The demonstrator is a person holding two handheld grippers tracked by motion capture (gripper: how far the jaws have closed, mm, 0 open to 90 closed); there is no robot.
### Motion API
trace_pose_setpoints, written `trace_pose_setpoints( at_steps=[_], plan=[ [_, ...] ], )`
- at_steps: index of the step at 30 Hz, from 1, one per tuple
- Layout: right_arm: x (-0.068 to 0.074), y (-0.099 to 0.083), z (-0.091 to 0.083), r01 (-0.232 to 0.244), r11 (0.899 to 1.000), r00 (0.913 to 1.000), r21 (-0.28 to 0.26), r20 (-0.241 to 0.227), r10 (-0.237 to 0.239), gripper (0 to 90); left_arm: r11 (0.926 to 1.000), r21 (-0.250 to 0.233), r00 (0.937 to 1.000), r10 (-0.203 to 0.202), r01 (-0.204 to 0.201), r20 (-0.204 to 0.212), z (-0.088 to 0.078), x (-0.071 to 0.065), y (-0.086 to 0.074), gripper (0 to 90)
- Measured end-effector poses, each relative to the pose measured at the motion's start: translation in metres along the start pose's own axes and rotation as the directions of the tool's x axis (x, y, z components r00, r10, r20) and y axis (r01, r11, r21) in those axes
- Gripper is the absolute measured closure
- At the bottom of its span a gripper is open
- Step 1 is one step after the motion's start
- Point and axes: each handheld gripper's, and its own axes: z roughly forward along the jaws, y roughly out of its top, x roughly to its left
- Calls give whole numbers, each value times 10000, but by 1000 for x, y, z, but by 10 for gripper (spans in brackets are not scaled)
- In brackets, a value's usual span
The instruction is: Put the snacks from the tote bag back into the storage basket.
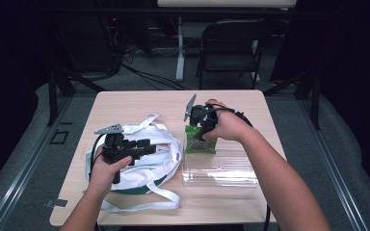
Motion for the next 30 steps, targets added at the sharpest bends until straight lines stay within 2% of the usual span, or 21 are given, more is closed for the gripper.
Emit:
trace_pose_setpoints(
  at_steps=[1, 3, 4, 9, 10, 13, 15, 17, 18, 20, 22, 24, 27, 28, 29, 30],
  plan=[
    [1, 0, -3, -398, 9987, 9991, -323, -135, 394, 372, 10000, -37, 10000, 14, -14, -62, -2, 0, 0, 497],
    [0, 0, -5, -552, 9975, 9983, -436, -196, 544, 381, 10000, -58, 10000, -6, 6, -78, -2, 0, 0, 497],
    [1, 0, -8, -969, 9932, 9951, -646, -279, 953, 401, 9999, -106, 10000, -26, 25, -95, -3, 0, 0, 497],
    [4, -1, -14, -1691, 9814, 9856, -909, -123, 1687, 427, 9999, -127, 9998, -65, 63, -170, -4, 1, 0, 497],
    [4, -1, -14, -1691, 9814, 9856, -909, -123, 1687, 427, 9999, -127, 9998, -65, 63, -170, -4, 1, 0, 497],
    [5, -3, -21, -2534, 9566, 9668, -1440, -41, 2555, 449, 9999, -135, 9998, -60, 58, -188, -5, 1, 0, 497],
    [6, -4, -24, -2899, 9414, 9556, -1725, 27, 2947, 458, 9999, -139, 9998, -75, 72, -194, -5, 2, 0, 496],
    [7, -4, -28, -3062, 9346, 9487, -1809, 231, 3152, 471, 9999, -136, 9998, -92, 89, -201, -4, 2, 0, 496],
    [9, -5, -29, -3191, 9277, 9429, -1939, 335, 3313, 478, 9999, -134, 9997, -96, 94, -206, -4, 2, 0, 496],
    [11, -6, -33, -3552, 9075, 9283, -2244, 299, 3707, 486, 9998, -151, 9997, -97, 94, -203, -4, 2, 0, 496],
    [14, -7, -36, -3994, 8754, 9079, -2725, 154, 4190, 488, 9997, -173, 9997, -145, 142, -210, -5, 2, 0, 496],
    [16, -8, -38, -4281, 8558, 8898, -2903, 302, 4553, 493, 9997, -186, 9996, -151, 146, -241, -5, 2, 0, 496],
    [19, -11, -40, -4751, 8173, 8623, -3259, 125, 5062, 495, 9996, -226, 9994, -194, 188, -288, -6, 3, 0, 495],
    [19, -11, -40, -4751, 8173, 8623, -3259, 125, 5062, 495, 9996, -226, 9994, -194, 188, -288, -6, 3, 0, 496],
    [22, -13, -40, -4961, 8016, 8485, -3338, 95, 5291, 494, 9995, -239, 9992, -225, 217, -329, -6, 4, 0, 496],
    [23, -15, -40, -5054, 7919, 8416, -3426, 67, 5400, 494, 9995, -216, 9992, -227, 220, -327, -6, 4, 0, 495]
  ],
)
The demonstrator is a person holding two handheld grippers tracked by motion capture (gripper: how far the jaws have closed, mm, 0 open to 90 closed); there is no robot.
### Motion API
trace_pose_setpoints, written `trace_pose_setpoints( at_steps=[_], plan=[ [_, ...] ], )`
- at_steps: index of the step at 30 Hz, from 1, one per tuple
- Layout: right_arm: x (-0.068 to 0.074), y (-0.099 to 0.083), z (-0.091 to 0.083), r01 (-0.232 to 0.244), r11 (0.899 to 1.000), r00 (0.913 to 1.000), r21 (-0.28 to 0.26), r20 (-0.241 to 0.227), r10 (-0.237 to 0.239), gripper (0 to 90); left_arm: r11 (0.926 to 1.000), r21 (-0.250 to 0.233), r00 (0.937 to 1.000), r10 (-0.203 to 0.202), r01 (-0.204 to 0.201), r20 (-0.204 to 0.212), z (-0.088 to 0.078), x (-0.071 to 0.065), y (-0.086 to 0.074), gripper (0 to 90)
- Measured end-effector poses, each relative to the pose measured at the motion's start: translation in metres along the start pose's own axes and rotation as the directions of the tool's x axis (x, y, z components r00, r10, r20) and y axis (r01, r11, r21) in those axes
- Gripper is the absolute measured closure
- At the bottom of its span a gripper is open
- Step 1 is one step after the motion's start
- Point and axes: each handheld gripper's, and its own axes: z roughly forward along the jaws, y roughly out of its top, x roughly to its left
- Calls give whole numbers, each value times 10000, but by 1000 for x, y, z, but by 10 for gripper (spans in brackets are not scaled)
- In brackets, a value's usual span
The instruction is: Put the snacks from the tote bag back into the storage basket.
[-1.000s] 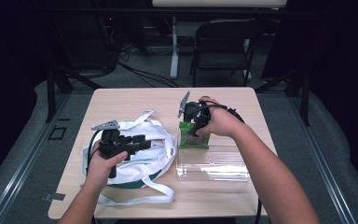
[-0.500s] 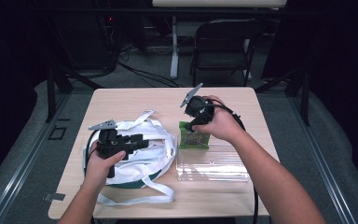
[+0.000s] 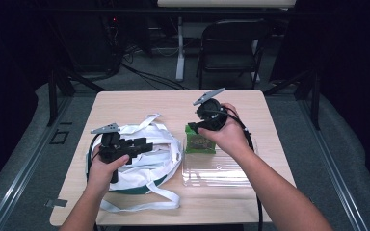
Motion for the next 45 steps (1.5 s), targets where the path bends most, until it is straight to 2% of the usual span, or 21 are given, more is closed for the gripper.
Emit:
trace_pose_setpoints(
  at_steps=[5, 10, 13, 18, 26, 31, 37, 45],
  plan=[
    [0, -11, 1, -426, 9988, 9991, -255, -75, 424, 494, 10000, 19, 10000, -33, 34, -22, 1, 0, 0, 493],
    [-3, -20, 3, -350, 9993, 9992, -139, 197, 353, 490, 10000, 51, 9999, -14, 14, -103, 0, 0, -1, 490],
    [-5, -25, 3, -495, 9986, 9985, -177, 226, 499, 488, 10000, 26, 9998, -60, 61, -173, -2, 1, -2, 489],
    [-6, -31, 2, -458, 9988, 9982, -181, 375, 464, 477, 9999, 13, 9995, -118, 118, -278, -5, 4, -2, 488],
    [-7, -44, -2, -573, 9982, 9974, -202, 417, 581, 467, 9999, 102, 9997, -87, 90, -240, -3, 3, -2, 487],
    [-3, -65, -8, -528, 9982, 9959, -286, 716, 547, 463, 9998, 196, 9997, -28, 33, -233, -1, 2, -3, 486],
    [-1, -87, -20, -872, 9954, 9931, -395, 748, 899, 459, 9997, 231, 9997, 41, -35, -229, 0, 1, -3, 484],
    [3, -120, -36, -1332, 9874, 9867, -859, 826, 1403, 460, 9998, 198, 9996, 26, -20, -278, 0, 3, -2, 483]
  ],
)
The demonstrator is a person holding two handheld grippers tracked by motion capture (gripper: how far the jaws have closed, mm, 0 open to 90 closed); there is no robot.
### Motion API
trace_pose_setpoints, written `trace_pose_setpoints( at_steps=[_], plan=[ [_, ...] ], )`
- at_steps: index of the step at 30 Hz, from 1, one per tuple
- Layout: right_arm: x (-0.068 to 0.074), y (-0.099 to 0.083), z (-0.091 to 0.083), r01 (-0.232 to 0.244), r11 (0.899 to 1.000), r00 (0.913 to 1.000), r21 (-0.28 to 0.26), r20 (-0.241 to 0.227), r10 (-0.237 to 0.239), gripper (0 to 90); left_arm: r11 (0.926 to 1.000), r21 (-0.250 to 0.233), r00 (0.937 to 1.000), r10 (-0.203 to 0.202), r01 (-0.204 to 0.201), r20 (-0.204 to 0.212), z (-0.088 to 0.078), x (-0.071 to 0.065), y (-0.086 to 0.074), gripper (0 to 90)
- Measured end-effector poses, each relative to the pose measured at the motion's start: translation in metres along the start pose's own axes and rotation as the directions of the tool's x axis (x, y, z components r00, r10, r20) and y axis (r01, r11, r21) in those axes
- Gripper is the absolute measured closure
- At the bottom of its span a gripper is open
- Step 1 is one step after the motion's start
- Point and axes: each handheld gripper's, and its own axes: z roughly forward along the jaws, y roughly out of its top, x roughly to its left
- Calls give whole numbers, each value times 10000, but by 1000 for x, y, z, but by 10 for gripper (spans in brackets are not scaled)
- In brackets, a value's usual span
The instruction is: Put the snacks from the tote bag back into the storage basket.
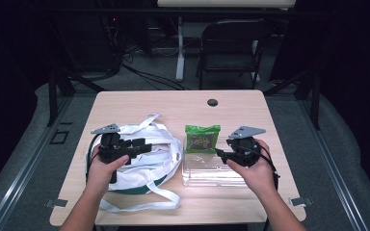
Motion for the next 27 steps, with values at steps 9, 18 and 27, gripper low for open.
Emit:
trace_pose_setpoints(
  at_steps=[9, 18, 27],
  plan=[
    [7, -32, -10, -60, 9999, 9996, -89, 269, 62, 460, 10000, 0, 10000, -20, 20, -42, 0, 2, 0, 483],
    [10, -59, -19, -55, 9994, 9995, -338, 323, 66, 485, 9999, 69, 9999, -128, 128, -83, 0, 4, -1, 491],
    [3, -85, -18, -668, 9923, 9968, -1045, 377, 710, 498, 9999, 112, 9997, -120, 123, -197, 1, 5, -2, 491]
  ],
)
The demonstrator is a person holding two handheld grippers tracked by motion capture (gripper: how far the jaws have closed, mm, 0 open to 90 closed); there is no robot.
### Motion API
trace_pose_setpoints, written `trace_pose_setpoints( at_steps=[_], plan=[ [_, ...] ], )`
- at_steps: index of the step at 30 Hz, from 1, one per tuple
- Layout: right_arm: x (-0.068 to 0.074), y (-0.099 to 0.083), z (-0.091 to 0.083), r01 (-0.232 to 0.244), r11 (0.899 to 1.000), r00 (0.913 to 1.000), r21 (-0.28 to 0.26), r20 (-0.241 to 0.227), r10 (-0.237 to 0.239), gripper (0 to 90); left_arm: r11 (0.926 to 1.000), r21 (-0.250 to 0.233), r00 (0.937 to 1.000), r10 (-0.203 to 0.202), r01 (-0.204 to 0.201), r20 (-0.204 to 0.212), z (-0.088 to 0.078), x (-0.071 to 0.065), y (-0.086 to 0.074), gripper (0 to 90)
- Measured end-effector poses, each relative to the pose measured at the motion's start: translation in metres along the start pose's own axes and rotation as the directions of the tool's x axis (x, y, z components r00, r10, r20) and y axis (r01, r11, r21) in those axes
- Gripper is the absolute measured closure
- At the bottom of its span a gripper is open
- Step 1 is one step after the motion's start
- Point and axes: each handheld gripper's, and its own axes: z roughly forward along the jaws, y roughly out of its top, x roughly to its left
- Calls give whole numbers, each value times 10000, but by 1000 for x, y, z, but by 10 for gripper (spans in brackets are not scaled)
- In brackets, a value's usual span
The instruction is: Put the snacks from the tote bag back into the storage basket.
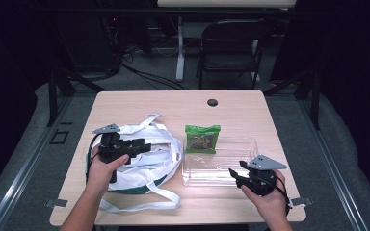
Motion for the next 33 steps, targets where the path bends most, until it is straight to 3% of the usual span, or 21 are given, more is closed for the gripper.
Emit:
trace_pose_setpoints(
  at_steps=[7, 19, 33],
  plan=[
    [-1, -17, 6, 91, 9997, 10000, -221, -28, -92, 481, 10000, 21, 10000, -30, 31, -42, 1, 1, -1, 492],
    [6, -18, 7, 328, 9986, 9994, -407, 72, -326, 497, 10000, 79, 10000, -58, 59, -76, 2, 3, -1, 493],
    [4, -18, 5, 268, 9969, 9994, -745, 219, -253, 498, 9999, 107, 9999, -72, 73, -95, 3, 3, -2, 493]
  ],
)
